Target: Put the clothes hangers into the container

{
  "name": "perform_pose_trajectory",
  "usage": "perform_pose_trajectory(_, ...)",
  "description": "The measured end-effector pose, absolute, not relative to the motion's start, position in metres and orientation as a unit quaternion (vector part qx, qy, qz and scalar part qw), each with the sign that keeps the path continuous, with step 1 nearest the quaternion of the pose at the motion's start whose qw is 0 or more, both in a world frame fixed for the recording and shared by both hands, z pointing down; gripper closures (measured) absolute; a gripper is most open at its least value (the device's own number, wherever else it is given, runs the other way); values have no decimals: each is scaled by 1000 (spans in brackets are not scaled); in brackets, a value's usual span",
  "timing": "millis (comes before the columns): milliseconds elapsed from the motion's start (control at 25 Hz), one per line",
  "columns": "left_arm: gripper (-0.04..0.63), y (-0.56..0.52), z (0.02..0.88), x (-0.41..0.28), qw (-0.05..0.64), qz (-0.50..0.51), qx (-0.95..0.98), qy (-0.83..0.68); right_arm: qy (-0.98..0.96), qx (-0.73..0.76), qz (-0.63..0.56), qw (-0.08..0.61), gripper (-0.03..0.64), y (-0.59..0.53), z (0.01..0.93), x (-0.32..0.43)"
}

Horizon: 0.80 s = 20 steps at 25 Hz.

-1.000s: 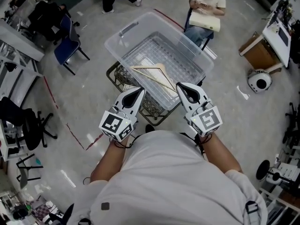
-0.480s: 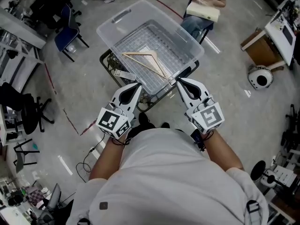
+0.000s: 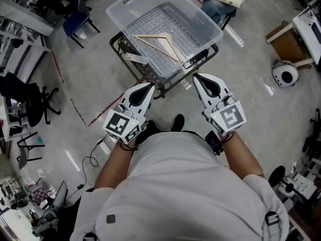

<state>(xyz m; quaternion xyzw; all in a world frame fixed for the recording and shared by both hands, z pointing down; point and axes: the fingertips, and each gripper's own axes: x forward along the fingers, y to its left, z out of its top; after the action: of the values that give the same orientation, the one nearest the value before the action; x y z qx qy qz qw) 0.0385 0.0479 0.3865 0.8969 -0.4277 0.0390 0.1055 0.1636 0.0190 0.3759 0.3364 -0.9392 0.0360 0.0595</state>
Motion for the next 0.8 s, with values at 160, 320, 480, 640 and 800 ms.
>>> perform_pose_trajectory(160,580,65,383,36,100,35,903,-416,-939,338,17,55,598,42,382,159)
perform_pose_trajectory(320,580,83,375,21,97,32,908,-407,-938,342,6,58,598,67,381,142)
perform_pose_trajectory(480,580,107,370,4,94,28,911,-401,-936,348,3,60,598,91,379,125)
perform_pose_trajectory(640,580,129,367,-16,89,26,915,-392,-932,359,-4,57,598,115,374,108)
perform_pose_trajectory(800,580,152,363,-45,83,22,918,-387,-929,365,-2,59,598,141,374,84)
